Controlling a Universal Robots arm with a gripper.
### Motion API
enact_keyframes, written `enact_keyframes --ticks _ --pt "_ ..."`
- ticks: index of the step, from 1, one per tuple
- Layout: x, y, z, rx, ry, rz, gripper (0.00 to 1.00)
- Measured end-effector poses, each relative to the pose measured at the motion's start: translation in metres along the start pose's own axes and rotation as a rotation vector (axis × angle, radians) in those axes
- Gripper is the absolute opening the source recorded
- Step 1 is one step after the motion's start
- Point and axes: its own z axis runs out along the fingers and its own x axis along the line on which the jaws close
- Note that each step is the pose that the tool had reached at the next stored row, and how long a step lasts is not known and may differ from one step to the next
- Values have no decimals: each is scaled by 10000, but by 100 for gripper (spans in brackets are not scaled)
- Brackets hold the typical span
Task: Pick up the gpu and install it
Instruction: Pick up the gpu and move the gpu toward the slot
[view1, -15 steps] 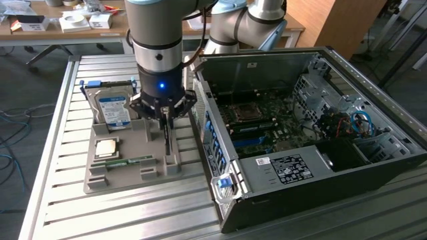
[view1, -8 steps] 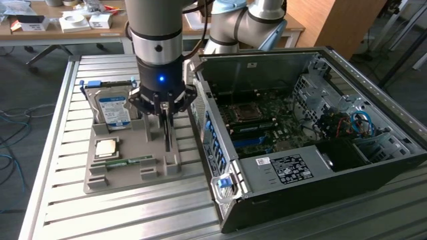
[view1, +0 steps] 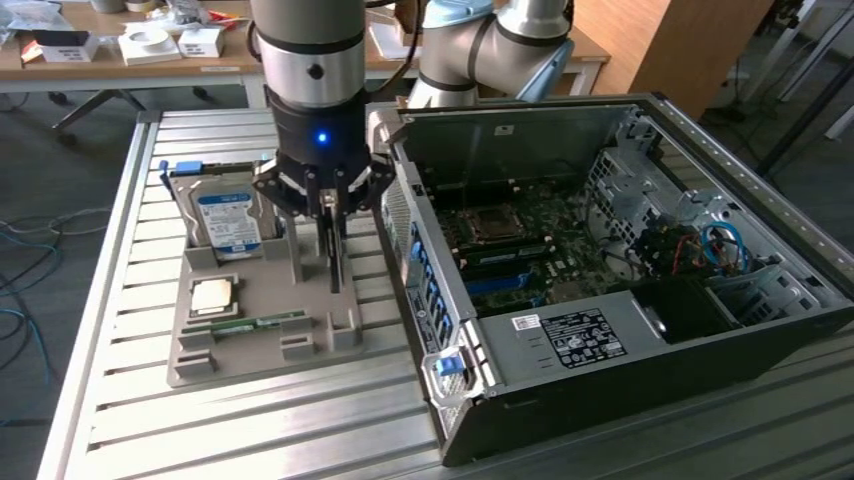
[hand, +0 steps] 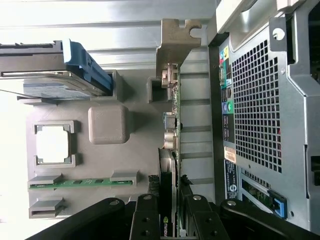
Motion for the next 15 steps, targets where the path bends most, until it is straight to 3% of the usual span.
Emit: enact_keyframes --ticks 15 --pt "-11 22 -375 -1 -1 1 26"
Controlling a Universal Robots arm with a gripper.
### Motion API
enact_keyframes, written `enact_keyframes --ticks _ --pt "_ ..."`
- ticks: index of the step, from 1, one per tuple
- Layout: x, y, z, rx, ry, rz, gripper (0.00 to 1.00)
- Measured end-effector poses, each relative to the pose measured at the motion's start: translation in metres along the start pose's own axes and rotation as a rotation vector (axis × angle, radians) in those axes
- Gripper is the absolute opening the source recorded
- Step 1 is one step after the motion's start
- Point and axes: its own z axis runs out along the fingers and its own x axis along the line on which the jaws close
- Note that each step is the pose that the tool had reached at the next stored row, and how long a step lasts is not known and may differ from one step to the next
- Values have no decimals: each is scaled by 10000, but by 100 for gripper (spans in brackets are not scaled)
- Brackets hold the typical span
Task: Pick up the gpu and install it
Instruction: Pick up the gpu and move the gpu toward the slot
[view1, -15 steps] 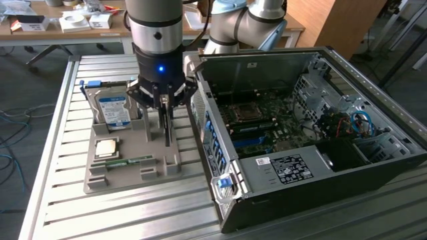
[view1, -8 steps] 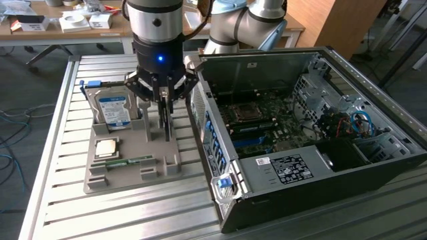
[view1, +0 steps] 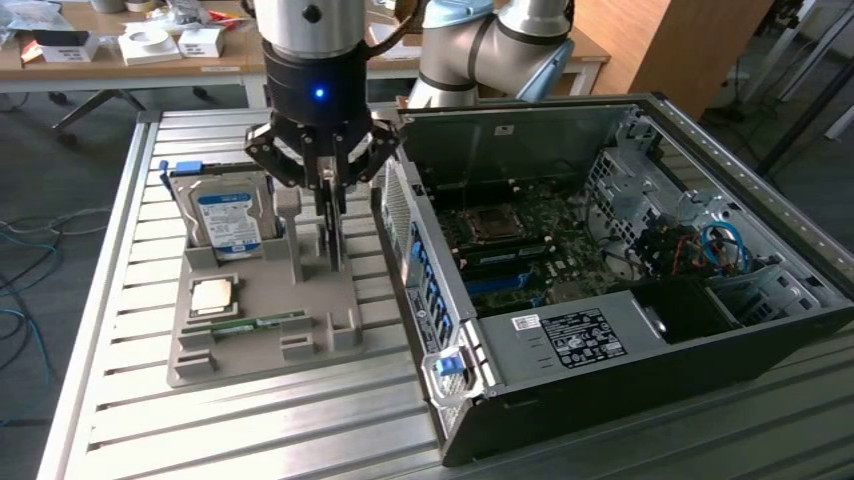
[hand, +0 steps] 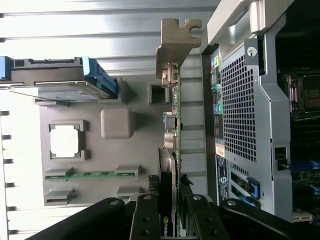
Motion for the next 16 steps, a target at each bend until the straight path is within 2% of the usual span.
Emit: enact_keyframes --ticks 16 --pt "-11 22 -383 1 1 -1 26"
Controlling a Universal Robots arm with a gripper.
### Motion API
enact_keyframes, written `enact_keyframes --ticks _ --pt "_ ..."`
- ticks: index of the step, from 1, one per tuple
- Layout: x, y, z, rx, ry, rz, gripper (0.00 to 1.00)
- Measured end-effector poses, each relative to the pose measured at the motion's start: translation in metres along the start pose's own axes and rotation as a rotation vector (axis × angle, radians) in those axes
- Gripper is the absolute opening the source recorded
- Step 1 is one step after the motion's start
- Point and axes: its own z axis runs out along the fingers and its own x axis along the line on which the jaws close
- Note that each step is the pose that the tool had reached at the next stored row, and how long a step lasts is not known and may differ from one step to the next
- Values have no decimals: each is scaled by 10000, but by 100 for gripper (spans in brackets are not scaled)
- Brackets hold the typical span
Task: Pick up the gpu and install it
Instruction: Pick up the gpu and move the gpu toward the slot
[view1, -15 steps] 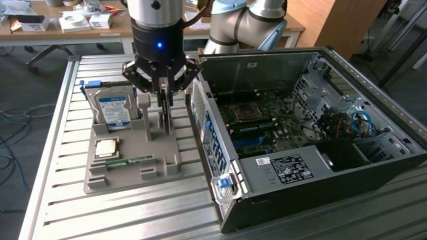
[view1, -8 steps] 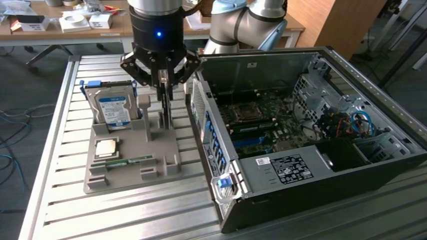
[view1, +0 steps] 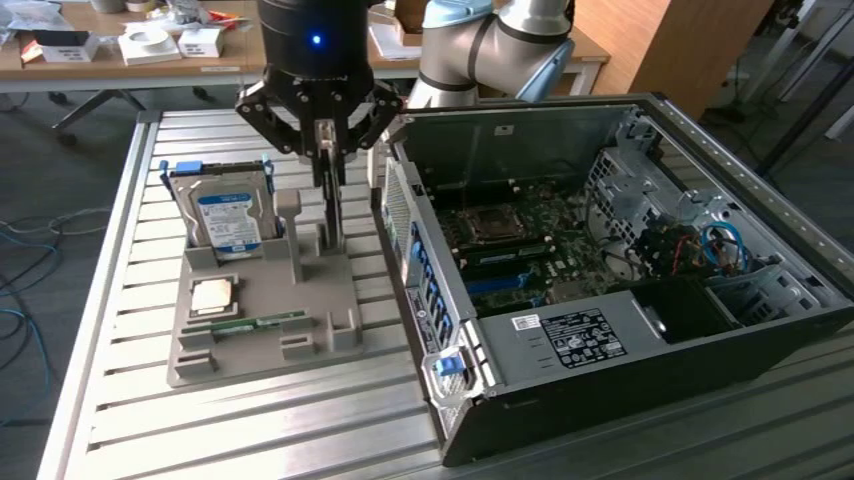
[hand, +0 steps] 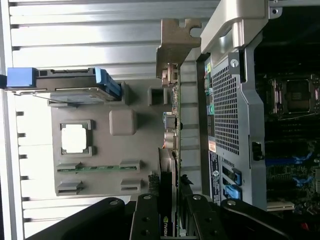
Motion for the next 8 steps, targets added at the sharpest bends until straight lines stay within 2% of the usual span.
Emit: enact_keyframes --ticks 8 --pt "-6 10 -169 0 0 -1 26"
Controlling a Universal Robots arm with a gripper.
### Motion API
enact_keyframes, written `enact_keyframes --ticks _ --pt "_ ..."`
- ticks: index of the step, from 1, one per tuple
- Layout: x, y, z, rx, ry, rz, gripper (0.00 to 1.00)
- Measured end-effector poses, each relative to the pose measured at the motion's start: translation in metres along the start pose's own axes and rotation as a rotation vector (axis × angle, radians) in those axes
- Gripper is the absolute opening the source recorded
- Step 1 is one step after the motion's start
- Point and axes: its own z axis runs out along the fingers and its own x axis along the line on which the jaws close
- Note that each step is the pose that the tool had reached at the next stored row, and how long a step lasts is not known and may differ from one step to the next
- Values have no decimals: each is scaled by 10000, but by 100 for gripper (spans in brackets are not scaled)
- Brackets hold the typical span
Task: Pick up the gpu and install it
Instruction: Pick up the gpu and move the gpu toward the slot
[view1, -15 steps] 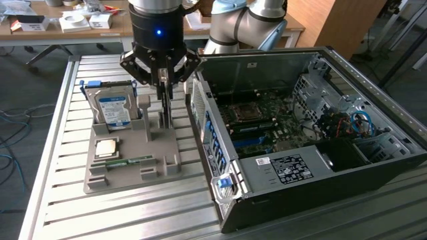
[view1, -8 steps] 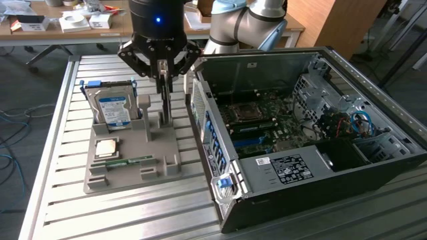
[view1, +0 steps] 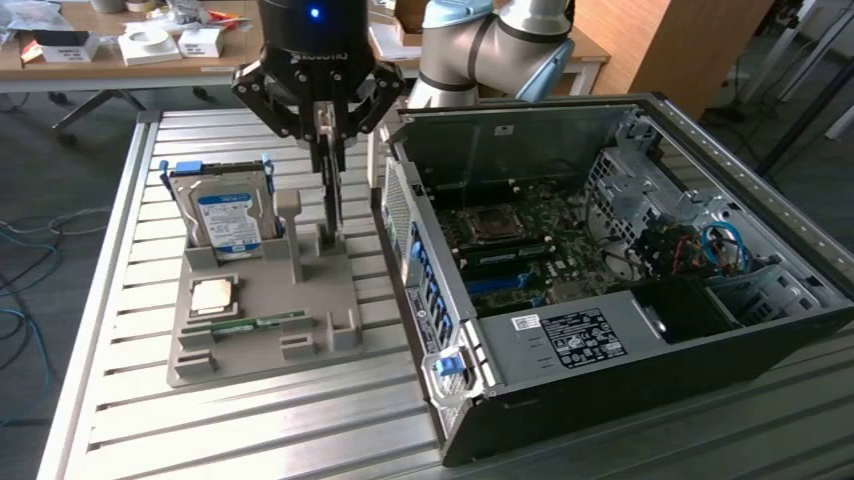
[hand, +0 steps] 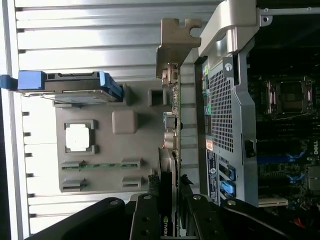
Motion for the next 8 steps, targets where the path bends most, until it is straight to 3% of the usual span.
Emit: enact_keyframes --ticks 8 --pt "-5 11 -190 0 0 0 26"
